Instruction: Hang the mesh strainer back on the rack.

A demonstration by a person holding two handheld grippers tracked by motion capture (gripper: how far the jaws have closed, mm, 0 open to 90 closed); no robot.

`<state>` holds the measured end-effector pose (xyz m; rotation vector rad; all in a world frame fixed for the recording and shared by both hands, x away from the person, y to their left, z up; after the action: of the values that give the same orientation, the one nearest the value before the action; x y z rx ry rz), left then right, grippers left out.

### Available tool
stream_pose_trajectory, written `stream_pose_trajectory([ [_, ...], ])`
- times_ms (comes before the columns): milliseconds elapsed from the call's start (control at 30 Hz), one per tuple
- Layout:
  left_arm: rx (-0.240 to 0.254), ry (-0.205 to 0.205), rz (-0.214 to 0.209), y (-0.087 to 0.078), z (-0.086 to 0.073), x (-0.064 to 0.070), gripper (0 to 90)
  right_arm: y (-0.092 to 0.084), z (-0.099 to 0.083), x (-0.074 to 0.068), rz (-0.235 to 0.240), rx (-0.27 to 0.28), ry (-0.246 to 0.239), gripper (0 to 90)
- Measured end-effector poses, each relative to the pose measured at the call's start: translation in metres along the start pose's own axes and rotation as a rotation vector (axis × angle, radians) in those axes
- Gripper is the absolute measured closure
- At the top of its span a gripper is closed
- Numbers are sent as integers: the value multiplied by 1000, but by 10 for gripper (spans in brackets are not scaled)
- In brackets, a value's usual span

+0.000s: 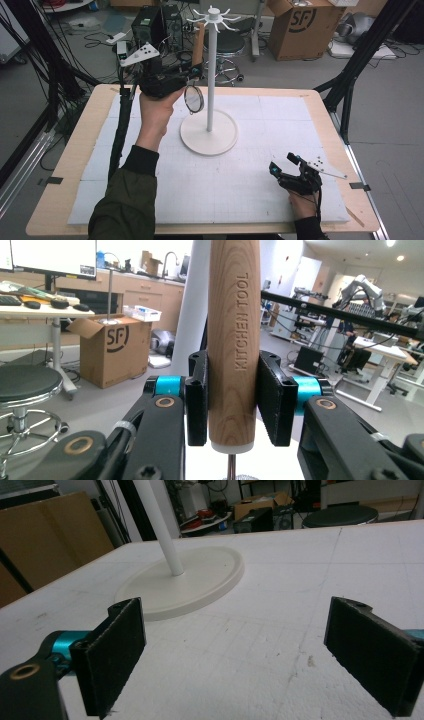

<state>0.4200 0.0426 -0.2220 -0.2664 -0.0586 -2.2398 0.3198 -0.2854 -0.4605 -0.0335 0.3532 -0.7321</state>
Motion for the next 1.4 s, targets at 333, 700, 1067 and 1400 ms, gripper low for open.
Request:
stream_pose_trajectory([
  [333, 39, -22, 12, 2, 1, -2, 567, -2, 0, 1, -3, 4, 0, 88],
  [700, 3, -26, 49, -9, -16, -12, 296, -3, -1, 0, -3, -7, 2, 88],
  [1067, 41, 33, 48, -43, -50, -21, 253, -3, -2, -4, -5, -13, -7, 88],
  [1400, 37, 10, 50, -71, -88, -35, 244, -2, -3, -7, -12, -25, -26, 88],
])
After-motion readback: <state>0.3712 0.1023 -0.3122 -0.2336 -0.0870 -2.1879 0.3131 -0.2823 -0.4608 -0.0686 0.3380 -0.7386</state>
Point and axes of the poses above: each handheld gripper's, and its own axes: y roughly forward along the jaws, z roughly out of its top, x roughly to its right, the point moved 7 cm from there along y, roughly forward along the jaws, and after that the axes turned 14 degrees about z, right-handed, at the moved point
